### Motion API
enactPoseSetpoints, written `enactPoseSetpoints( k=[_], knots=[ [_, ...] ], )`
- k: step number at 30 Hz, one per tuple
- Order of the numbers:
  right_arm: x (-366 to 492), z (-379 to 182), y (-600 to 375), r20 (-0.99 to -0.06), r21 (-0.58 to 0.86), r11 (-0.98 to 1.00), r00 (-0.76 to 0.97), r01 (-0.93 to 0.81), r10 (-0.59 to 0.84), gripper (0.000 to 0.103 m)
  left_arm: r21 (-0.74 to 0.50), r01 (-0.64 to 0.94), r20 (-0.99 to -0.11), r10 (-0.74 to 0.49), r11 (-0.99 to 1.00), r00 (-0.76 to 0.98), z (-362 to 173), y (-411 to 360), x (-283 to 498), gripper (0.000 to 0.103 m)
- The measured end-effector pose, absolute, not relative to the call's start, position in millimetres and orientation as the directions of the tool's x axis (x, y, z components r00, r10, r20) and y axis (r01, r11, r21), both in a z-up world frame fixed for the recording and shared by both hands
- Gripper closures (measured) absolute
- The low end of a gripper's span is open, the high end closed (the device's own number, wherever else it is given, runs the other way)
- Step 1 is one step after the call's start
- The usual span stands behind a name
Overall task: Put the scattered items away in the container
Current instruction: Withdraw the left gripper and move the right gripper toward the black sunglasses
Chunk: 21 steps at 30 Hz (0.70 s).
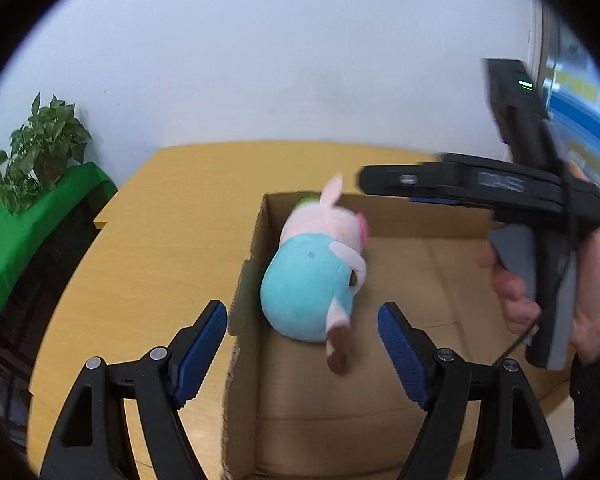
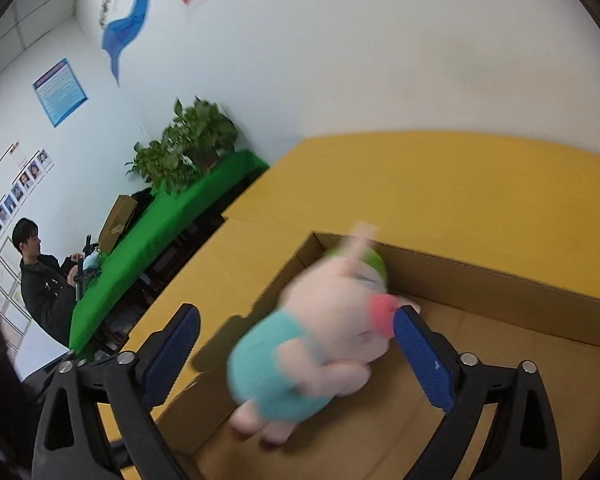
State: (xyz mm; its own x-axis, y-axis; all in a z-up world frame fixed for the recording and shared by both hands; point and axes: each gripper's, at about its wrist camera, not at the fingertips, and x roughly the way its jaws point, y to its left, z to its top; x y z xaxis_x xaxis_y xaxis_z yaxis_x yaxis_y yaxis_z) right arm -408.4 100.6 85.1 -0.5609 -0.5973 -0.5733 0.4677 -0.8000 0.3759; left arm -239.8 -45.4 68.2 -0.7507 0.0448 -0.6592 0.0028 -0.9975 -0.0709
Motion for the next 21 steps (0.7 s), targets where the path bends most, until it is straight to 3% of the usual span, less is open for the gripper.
enactPoseSetpoints(
  k=[6, 12, 21],
  knots=[
    [-280, 137, 113, -0.572, 0.132, -0.887, -0.697, 0.442, -0.433, 0.000, -0.133, -0.005, -0.585, 0.082, -0.991, -0.807, 70, -79, -211, 0.024],
    [-208, 114, 126, -0.619, 0.053, -0.961, -0.746, 0.272, -0.246, 0.000, -0.142, 0.002, -0.546, 0.076, -0.990, -0.834, 76, -90, -178, 0.024],
    [-149, 92, 131, -0.622, 0.039, -0.977, -0.760, 0.210, -0.188, 0.000, -0.137, -0.030, -0.561, 0.102, -0.990, -0.821, 67, -73, -159, 0.024]
  ],
)
